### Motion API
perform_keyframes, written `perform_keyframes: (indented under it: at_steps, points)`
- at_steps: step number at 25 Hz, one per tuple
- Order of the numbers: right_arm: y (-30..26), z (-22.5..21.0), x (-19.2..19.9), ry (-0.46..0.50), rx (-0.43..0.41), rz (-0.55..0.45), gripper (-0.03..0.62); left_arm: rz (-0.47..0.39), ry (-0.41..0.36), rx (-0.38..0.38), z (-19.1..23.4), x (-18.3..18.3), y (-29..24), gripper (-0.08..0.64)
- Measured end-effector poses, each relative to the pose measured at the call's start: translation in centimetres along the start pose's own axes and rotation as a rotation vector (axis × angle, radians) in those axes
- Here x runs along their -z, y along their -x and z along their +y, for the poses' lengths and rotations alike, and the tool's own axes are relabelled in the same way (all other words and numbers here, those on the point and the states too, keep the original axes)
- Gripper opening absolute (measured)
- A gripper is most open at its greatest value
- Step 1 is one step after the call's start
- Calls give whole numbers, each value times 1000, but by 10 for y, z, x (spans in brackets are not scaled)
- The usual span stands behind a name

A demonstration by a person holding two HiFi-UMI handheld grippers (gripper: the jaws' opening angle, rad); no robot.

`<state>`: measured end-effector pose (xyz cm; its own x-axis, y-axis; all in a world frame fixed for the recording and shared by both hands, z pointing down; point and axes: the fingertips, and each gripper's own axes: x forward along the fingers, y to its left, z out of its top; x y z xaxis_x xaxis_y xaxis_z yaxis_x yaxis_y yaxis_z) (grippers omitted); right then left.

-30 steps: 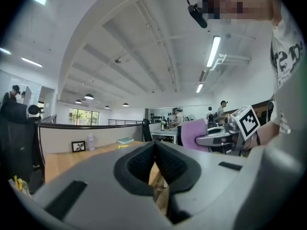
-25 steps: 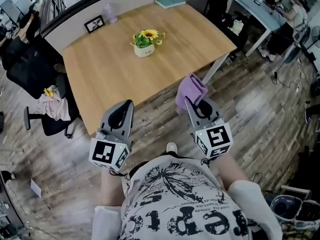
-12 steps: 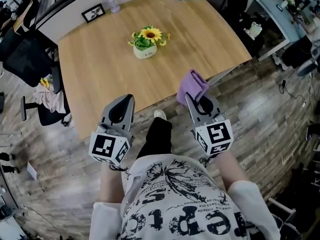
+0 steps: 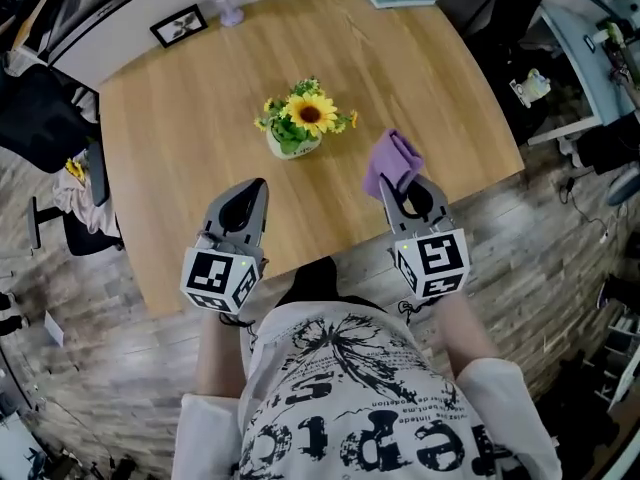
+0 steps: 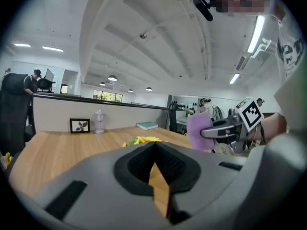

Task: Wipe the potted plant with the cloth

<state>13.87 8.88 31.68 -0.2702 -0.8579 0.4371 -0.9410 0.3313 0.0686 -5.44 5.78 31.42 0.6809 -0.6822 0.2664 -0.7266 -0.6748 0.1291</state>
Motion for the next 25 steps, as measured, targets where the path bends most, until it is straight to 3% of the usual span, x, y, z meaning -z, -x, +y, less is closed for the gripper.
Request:
perform_keyframes:
  at_steps: [5, 12, 25]
  points:
    - [-59, -29, 14, 10, -17, 83, 72, 82, 39, -17, 33, 32, -46, 3]
    - [-120, -47, 55, 51, -53, 213, 72, 124, 89, -3, 55, 70, -86, 3]
    - [-208, -56, 82, 143, -191, 333, 74, 206, 122, -37, 71, 98, -130, 3]
